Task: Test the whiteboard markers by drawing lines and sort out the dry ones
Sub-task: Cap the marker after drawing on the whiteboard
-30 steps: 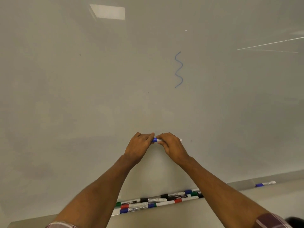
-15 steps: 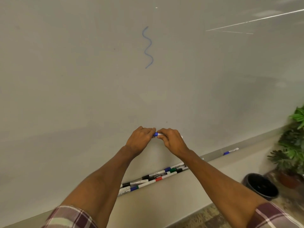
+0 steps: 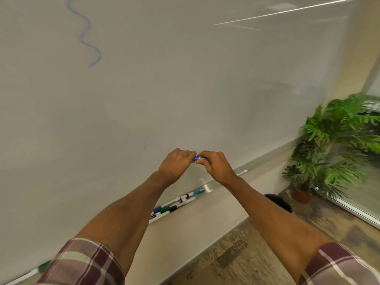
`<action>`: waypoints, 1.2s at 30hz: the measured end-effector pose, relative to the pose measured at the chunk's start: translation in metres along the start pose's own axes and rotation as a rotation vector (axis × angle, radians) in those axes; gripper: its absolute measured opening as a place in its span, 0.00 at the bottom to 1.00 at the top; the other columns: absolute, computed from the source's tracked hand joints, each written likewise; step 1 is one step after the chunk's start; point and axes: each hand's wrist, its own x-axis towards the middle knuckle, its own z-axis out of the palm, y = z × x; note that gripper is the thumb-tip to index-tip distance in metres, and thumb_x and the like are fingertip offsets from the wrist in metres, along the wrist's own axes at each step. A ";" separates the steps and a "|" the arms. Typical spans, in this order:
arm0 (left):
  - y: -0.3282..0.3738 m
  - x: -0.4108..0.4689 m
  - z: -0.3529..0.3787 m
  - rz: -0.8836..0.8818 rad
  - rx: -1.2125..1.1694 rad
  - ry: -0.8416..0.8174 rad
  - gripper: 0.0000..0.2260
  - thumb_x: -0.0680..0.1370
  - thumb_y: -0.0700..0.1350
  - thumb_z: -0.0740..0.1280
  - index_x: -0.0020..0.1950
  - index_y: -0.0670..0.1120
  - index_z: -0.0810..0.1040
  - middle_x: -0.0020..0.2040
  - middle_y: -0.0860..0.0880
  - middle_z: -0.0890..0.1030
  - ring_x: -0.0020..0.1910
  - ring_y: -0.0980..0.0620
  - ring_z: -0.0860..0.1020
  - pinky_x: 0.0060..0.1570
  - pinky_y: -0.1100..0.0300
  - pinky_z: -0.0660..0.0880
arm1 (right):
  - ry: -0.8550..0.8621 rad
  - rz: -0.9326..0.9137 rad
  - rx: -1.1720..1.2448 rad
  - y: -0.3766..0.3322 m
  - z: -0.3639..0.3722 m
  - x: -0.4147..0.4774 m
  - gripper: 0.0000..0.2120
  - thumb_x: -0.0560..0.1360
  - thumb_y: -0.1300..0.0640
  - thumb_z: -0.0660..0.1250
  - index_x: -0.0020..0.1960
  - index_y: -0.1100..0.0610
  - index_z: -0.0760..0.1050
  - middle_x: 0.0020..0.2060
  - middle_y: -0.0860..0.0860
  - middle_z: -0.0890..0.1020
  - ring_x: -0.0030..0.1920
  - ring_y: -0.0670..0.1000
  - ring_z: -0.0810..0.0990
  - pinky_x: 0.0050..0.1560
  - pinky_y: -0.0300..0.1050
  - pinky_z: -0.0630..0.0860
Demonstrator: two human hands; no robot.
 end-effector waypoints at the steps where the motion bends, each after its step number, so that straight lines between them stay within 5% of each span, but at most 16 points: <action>1: 0.010 0.012 0.009 -0.002 -0.023 -0.010 0.15 0.67 0.38 0.79 0.51 0.41 0.80 0.40 0.43 0.83 0.33 0.45 0.80 0.37 0.54 0.78 | -0.013 0.003 -0.007 0.015 -0.011 -0.002 0.11 0.78 0.56 0.65 0.54 0.62 0.79 0.42 0.55 0.83 0.39 0.49 0.78 0.42 0.40 0.74; 6: 0.065 0.075 0.059 0.021 -0.169 -0.008 0.11 0.74 0.41 0.74 0.55 0.43 0.80 0.46 0.44 0.83 0.41 0.43 0.81 0.49 0.50 0.75 | -0.123 0.064 -0.147 0.096 -0.056 -0.010 0.11 0.78 0.55 0.64 0.56 0.60 0.78 0.46 0.56 0.82 0.44 0.52 0.79 0.46 0.45 0.76; 8: 0.088 0.095 0.077 -0.042 -0.244 -0.034 0.18 0.77 0.48 0.71 0.65 0.44 0.76 0.58 0.44 0.81 0.56 0.43 0.79 0.61 0.49 0.70 | -0.097 0.101 -0.200 0.125 -0.070 -0.018 0.10 0.79 0.56 0.64 0.56 0.60 0.77 0.47 0.57 0.81 0.45 0.53 0.79 0.48 0.47 0.76; 12: 0.131 0.127 0.110 -0.156 -0.272 -0.214 0.36 0.78 0.63 0.62 0.79 0.46 0.55 0.78 0.47 0.61 0.77 0.46 0.58 0.74 0.49 0.54 | 0.000 0.222 -0.285 0.184 -0.090 -0.046 0.08 0.78 0.61 0.62 0.55 0.60 0.77 0.46 0.56 0.81 0.44 0.55 0.79 0.48 0.50 0.76; 17: 0.180 0.157 0.155 -0.083 -0.239 -0.378 0.44 0.75 0.72 0.56 0.80 0.48 0.45 0.81 0.49 0.47 0.79 0.47 0.47 0.76 0.43 0.47 | 0.017 0.378 -0.361 0.244 -0.103 -0.081 0.14 0.77 0.64 0.61 0.61 0.57 0.76 0.49 0.55 0.80 0.48 0.56 0.78 0.50 0.50 0.74; 29: 0.250 0.260 0.267 0.122 -0.366 -0.461 0.42 0.75 0.70 0.59 0.80 0.49 0.49 0.81 0.49 0.50 0.79 0.46 0.48 0.75 0.41 0.47 | -0.036 0.660 -0.436 0.369 -0.107 -0.089 0.18 0.73 0.63 0.65 0.63 0.55 0.74 0.56 0.53 0.79 0.54 0.55 0.77 0.49 0.47 0.72; 36: 0.263 0.316 0.328 0.213 -0.412 -0.532 0.42 0.75 0.69 0.60 0.80 0.47 0.51 0.80 0.48 0.52 0.78 0.45 0.50 0.75 0.41 0.46 | -0.039 0.774 -0.407 0.430 -0.112 -0.065 0.13 0.70 0.63 0.66 0.54 0.54 0.77 0.48 0.51 0.80 0.48 0.55 0.78 0.41 0.46 0.70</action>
